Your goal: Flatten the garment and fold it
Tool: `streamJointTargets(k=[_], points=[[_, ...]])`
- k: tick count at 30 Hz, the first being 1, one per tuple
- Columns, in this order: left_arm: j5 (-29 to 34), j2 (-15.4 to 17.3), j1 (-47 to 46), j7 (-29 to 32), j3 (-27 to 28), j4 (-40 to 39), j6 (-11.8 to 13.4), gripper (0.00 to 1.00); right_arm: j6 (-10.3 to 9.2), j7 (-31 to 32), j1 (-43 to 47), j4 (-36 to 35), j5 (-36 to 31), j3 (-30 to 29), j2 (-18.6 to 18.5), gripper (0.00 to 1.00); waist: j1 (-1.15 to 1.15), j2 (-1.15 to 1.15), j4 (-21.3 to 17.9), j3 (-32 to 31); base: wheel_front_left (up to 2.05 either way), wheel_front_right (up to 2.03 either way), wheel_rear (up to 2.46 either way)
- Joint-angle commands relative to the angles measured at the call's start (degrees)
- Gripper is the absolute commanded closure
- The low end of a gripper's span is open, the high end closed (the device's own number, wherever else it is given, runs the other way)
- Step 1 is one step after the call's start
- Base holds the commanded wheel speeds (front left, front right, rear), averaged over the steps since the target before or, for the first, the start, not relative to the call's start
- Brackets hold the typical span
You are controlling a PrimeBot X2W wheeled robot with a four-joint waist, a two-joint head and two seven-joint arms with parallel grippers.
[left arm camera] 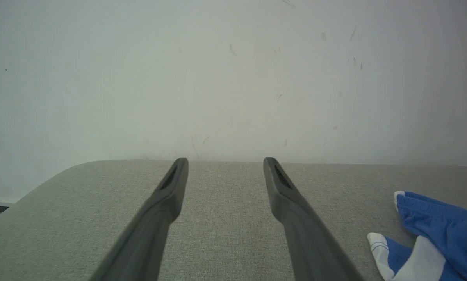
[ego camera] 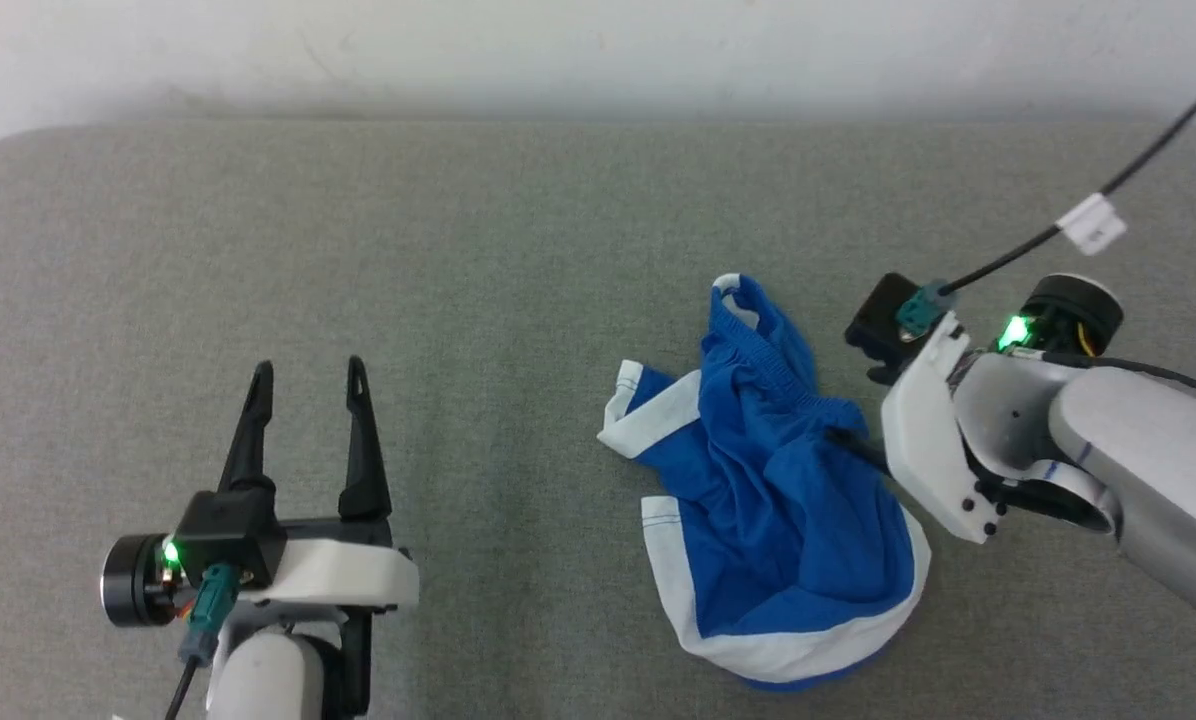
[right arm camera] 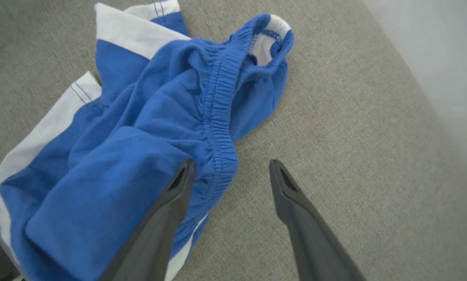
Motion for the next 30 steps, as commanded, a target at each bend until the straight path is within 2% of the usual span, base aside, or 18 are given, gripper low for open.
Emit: streamJointTargets(k=[1,7,11,12,13,16,17,18,23,27,30], points=[[0.02,-0.31,-1.3,-0.27,-0.14,-0.12,-0.25,0.0,-0.12,0.69,-1.38,1.46,0.88,2.01,1.06,0.0,-0.01,-0.01,1.47,2.49,0.0,0.0,0.0],[-0.37,-0.46,-3.16,-0.27,-0.88,0.33,0.0,0.0,-0.12,1.67,0.09,7.65,1.84,5.35,4.14,0.0,-0.01,-0.01,2.97,4.66,0.0,0.0,0.0],[-0.5,-0.5,-3.35,-0.27,-0.7,0.7,0.35,0.0,-0.12,1.12,3.03,7.77,0.66,5.51,4.78,0.0,-0.01,-0.01,2.9,4.51,0.0,0.0,0.0],[-0.49,-0.51,-3.15,-0.27,-0.47,0.79,0.48,0.0,-0.12,-0.73,2.89,7.57,-0.1,5.52,4.65,0.75,-0.01,-0.01,2.59,4.15,0.0,0.0,0.0],[-0.49,-0.51,-2.88,-0.27,-0.27,0.92,0.56,0.0,-0.12,-2.94,2.71,7.36,-0.92,5.53,4.36,1.0,-0.01,-0.01,2.3,3.66,0.0,0.0,0.0],[-0.34,-0.52,-1.84,-0.27,0.11,1.3,0.56,0.0,-0.12,-11.2,1.91,7.28,-2.13,5.53,2.77,1.0,-0.01,-0.01,1.02,1.66,0.0,0.0,0.0],[-0.34,-0.52,-1.84,-0.27,0.11,1.3,0.56,0.0,-0.12,-11.2,1.91,7.28,-2.13,5.53,2.77,1.0,-0.01,-0.01,1.02,1.66,0.0,0.0,0.0],[-0.27,-0.52,-1.4,-0.27,0.22,1.41,0.54,0.0,-0.12,-14.26,1.75,7.27,-2.26,5.5,2.03,1.0,-0.01,-0.01,0.56,0.88,0.0,0.0,0.0],[0.14,-0.52,1.07,-0.27,1.37,1.48,0.55,0.0,-0.12,-25.49,4.58,4.72,0.04,2.07,-3.04,1.0,-0.01,-0.01,-2.25,-2.3,0.0,0.0,0.0],[0.26,-0.53,2.28,-0.27,1.83,1.2,0.27,0.0,-0.12,-28.97,10.87,3.84,0.75,-1.0,-7.35,1.0,-0.01,-0.01,-4.38,-3.13,0.0,0.0,0.0],[0.28,-0.53,2.41,-0.27,1.57,1.09,0.13,0.0,-0.12,-30.17,17.71,4.91,1.9,-2.81,-8.61,1.0,-0.01,-0.01,-5.3,-3.08,0.0,0.0,0.0]])
